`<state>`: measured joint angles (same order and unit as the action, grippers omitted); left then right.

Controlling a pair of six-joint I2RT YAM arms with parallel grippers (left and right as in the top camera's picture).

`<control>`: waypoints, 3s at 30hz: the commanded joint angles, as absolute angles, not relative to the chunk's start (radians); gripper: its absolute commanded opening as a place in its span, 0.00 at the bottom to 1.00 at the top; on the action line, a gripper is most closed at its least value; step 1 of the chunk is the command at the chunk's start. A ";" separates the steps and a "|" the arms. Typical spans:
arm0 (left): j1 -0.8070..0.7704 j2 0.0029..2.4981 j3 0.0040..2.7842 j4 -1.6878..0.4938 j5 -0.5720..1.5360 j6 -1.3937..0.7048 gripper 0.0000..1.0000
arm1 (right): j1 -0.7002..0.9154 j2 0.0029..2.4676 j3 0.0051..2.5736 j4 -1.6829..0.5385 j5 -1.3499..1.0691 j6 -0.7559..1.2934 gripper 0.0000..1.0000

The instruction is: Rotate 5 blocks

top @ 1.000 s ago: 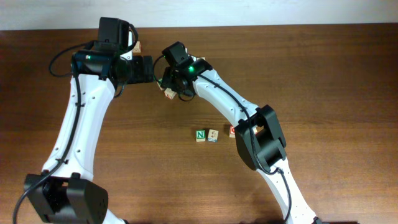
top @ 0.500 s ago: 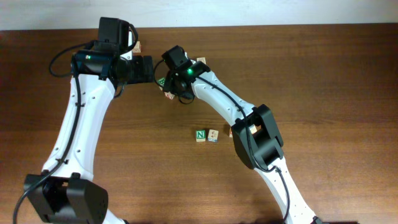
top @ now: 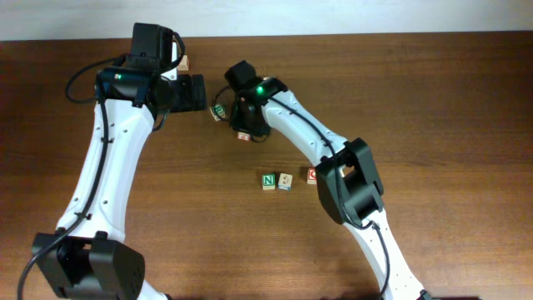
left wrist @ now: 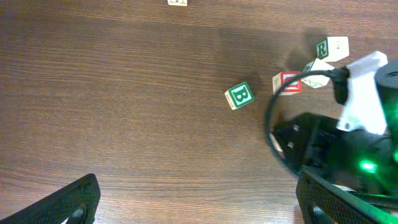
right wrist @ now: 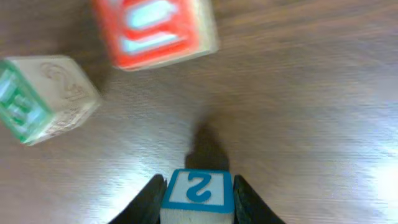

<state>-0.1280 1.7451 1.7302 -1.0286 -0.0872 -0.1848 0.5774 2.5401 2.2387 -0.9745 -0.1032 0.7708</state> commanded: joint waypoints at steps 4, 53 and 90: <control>-0.128 1.752 1.753 -1.027 -0.102 -0.197 0.99 | 0.441 2.474 2.213 -1.139 -0.163 0.526 0.23; -0.128 1.752 1.753 -1.027 -0.102 -0.197 0.99 | 0.183 1.921 1.196 -0.836 -0.034 0.082 0.25; -0.128 1.752 1.753 -1.027 -0.102 -0.197 0.99 | 0.315 1.921 1.195 -0.777 -0.259 0.308 0.25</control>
